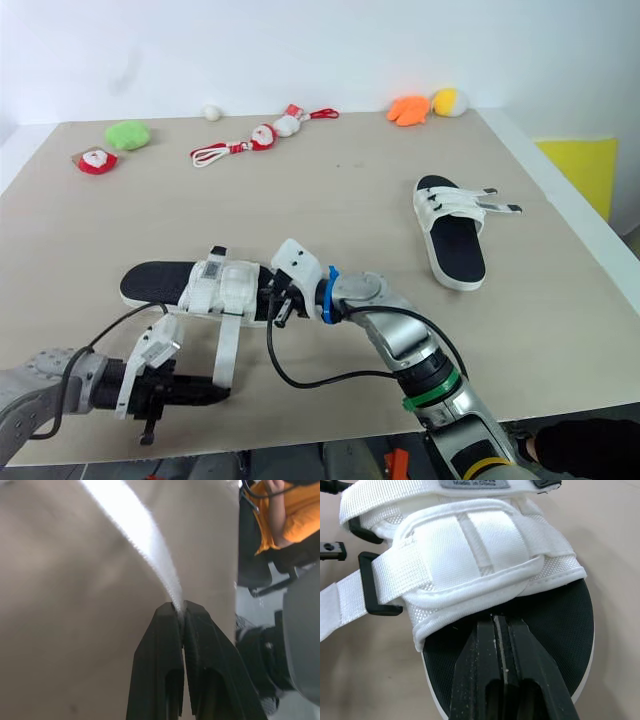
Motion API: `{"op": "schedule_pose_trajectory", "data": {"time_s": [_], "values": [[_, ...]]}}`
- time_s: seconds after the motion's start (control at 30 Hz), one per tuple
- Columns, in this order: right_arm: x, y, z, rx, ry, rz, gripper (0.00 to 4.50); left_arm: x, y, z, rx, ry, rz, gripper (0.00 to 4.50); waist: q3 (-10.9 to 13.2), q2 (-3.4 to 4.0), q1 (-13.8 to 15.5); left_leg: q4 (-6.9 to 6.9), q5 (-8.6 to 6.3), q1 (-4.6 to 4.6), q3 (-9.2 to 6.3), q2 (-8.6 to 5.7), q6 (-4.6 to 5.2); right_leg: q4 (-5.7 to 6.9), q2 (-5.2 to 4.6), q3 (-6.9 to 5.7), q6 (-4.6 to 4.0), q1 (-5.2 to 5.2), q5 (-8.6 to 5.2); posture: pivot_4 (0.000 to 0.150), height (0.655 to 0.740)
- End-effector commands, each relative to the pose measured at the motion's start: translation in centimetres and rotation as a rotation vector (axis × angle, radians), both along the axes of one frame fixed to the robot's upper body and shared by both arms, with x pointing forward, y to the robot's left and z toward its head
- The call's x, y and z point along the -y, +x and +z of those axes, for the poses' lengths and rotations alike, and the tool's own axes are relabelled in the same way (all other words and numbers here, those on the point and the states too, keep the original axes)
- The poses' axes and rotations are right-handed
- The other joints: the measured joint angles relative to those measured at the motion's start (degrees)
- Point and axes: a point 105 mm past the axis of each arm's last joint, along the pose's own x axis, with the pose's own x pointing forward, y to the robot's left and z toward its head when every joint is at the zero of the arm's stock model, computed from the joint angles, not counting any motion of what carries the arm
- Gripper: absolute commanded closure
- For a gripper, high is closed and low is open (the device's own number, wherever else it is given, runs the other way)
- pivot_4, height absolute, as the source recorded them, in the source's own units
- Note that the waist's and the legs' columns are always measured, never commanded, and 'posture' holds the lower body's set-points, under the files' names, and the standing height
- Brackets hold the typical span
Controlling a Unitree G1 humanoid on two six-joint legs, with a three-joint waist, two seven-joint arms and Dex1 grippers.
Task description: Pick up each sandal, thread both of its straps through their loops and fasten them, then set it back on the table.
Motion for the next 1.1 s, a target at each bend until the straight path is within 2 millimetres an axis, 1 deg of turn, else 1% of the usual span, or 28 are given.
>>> {"op": "schedule_pose_trajectory", "data": {"time_s": [0.03,0.2,0.3,0.4,0.47,0.5,0.53,0.6,0.7,0.77,0.8,0.9,0.93,1.0,1.07,1.1], "values": [[-0.2,-0.5,-0.7,-0.021,-0.017,0.011,4.50,0.5,-1.5,0.4,-0.002,0.002,-0.068,4.46,0.00,0.00,-0.01,0.00,0.00,0.00,0.00,0.00,-0.01,0.00,0.00,0.00,0.00,0.00,0.00,0.150,0.7400],[-0.4,-0.7,-0.7,-0.024,-0.015,0.020,4.50,0.2,-1.1,0.4,0.033,0.027,-0.042,4.46,0.00,0.00,-0.02,-0.02,-0.02,0.02,0.00,0.01,-0.02,0.00,0.01,-0.01,-0.04,-0.01,-0.02,0.150,0.7400],[-0.4,-0.7,-0.7,-0.024,-0.015,0.022,4.50,0.0,-0.6,0.9,0.057,0.034,-0.027,3.44,0.00,0.00,-0.02,-0.02,-0.02,0.02,0.01,0.01,-0.03,0.00,0.01,-0.01,-0.04,-0.01,-0.02,0.150,0.7400],[-0.4,-0.7,-0.8,-0.025,-0.016,0.023,4.50,-0.2,-0.1,1.9,0.122,0.030,-0.010,1.98,0.00,0.00,-0.02,-0.01,-0.02,0.02,0.00,0.01,-0.03,0.00,0.01,-0.01,-0.04,-0.01,-0.02,0.150,0.7400],[-0.4,-0.8,-0.9,-0.027,-0.018,0.025,4.50,-0.4,-0.2,2.6,0.167,0.034,-0.007,0.94,0.00,0.00,-0.03,-0.01,-0.02,0.02,0.01,0.01,-0.03,0.00,0.01,-0.01,-0.04,-0.01,-0.02,0.150,0.7400],[-0.3,-0.8,-0.9,-0.028,-0.019,0.026,4.50,-0.6,-0.3,3.1,0.199,0.032,0.004,0.55,0.00,0.00,-0.06,-0.01,-0.02,0.02,0.01,0.02,-0.03,0.00,0.01,-0.01,-0.04,-0.02,-0.02,0.150,0.7400],[-0.3,-0.8,-0.9,-0.028,-0.020,0.027,4.50,-0.7,-0.3,3.5,0.220,0.031,0.013,0.04,0.00,0.00,-0.07,-0.01,-0.02,0.02,0.01,0.02,-0.03,0.00,0.01,-0.01,-0.04,-0.01,-0.02,0.150,0.7400],[-0.3,-0.7,-1.0,-0.028,-0.021,0.026,4.50,-1.1,-0.6,4.3,0.248,0.025,0.033,0.04,0.00,0.00,-0.06,-0.02,-0.04,0.02,0.03,0.03,-0.05,0.00,0.01,0.00,-0.08,-0.02,-0.05,0.150,0.7400],[-0.4,-0.6,-0.9,-0.026,-0.019,0.028,4.50,-2.9,-0.4,5.1,0.367,0.093,0.068,0.04,0.00,0.01,-0.08,-0.02,-0.04,0.02,0.03,0.05,-0.06,0.00,0.01,0.00,-0.09,-0.04,-0.05,0.150,0.7400],[-0.5,-0.7,-1.0,-0.028,-0.018,0.035,4.50,-4.0,-0.3,4.6,0.463,0.191,0.041,0.04,0.00,0.00,-0.08,-0.02,-0.04,0.04,0.03,0.05,-0.06,0.00,0.01,-0.02,-0.09,-0.04,-0.05,0.150,0.7400],[-0.6,-0.7,-1.1,-0.030,-0.017,0.038,4.50,-4.2,-0.2,4.6,0.525,0.220,0.018,0.04,0.00,0.00,-0.07,-0.01,-0.04,0.04,0.04,0.05,-0.06,0.00,0.01,-0.02,-0.10,-0.04,-0.05,0.150,0.7400],[-0.7,-0.9,-1.2,-0.033,-0.019,0.051,4.50,-4.7,0.7,5.1,0.797,0.246,-0.021,0.04,0.00,0.01,-0.06,-0.01,-0.04,0.06,0.11,0.03,-0.07,0.00,-0.03,0.01,-0.13,-0.03,-0.03,0.150,0.7400],[-0.7,-0.8,-1.2,-0.032,-0.020,0.053,4.50,-5.0,1.1,5.2,0.919,0.272,-0.048,0.04,0.00,0.01,-0.06,-0.01,-0.04,0.09,0.16,0.04,-0.07,-0.01,-0.04,0.04,-0.15,-0.03,-0.02,0.150,0.7400],[-0.7,-0.7,-1.2,-0.030,-0.024,0.056,4.50,-5.3,1.3,5.0,1.141,0.322,-0.145,0.04,-0.02,-0.03,-0.02,-0.02,-0.04,0.11,0.19,0.04,-0.07,-0.01,-0.03,0.06,-0.17,-0.03,-0.01,0.150,0.7400],[-0.7,-0.6,-1.1,-0.028,-0.025,0.058,4.50,-5.0,1.3,4.9,1.376,0.341,-0.259,0.04,-0.03,0.00,0.03,-0.02,-0.04,0.11,0.20,0.06,-0.07,-0.01,-0.03,0.06,-0.19,-0.04,0.00,0.150,0.7400],[-0.7,-0.6,-1.1,-0.026,-0.025,0.058,4.50,-4.9,1.1,4.5,1.448,0.342,-0.311,0.04,-0.04,-0.02,0.02,-0.02,-0.04,0.11,0.24,0.06,-0.07,-0.01,-0.04,0.08,-0.20,-0.05,0.01,0.150,0.7400]]}}
